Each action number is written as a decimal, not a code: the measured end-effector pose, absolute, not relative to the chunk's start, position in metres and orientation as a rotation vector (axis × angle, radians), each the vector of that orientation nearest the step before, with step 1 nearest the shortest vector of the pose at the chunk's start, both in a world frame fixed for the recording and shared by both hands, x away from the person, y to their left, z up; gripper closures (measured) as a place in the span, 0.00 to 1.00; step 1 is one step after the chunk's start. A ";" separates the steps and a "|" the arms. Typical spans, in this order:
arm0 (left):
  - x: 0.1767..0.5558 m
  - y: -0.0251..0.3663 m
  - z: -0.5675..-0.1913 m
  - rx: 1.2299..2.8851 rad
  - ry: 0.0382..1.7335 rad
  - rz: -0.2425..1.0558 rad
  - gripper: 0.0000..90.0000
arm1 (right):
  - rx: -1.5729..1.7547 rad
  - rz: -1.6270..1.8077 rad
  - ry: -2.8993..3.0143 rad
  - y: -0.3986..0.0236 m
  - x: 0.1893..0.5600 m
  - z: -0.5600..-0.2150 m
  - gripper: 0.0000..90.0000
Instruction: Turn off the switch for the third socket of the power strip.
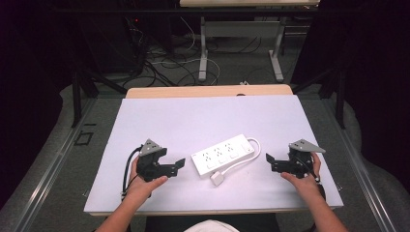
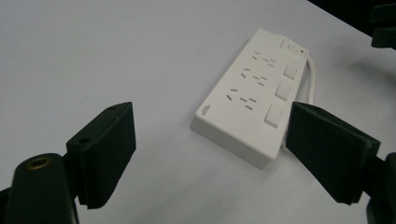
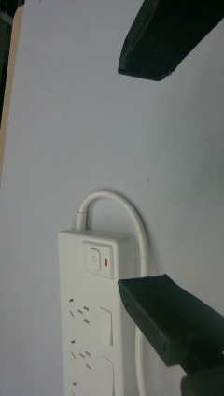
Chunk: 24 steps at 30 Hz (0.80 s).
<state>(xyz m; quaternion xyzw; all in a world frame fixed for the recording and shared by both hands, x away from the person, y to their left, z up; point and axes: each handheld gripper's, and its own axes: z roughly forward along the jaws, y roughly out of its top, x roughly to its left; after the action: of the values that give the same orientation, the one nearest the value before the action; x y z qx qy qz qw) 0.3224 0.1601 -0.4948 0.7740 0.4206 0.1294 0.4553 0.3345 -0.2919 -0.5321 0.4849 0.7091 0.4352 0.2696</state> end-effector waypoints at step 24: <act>0.343 0.108 -0.486 2.016 1.063 0.320 0.36 | 1.320 1.155 1.910 -0.292 0.334 -0.535 0.00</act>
<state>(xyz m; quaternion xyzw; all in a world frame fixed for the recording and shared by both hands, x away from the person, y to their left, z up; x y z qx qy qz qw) 0.3426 0.1083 -0.4855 0.7997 0.4218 0.1271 0.4079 0.3342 -0.2922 -0.5345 0.4900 0.7092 0.4286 0.2707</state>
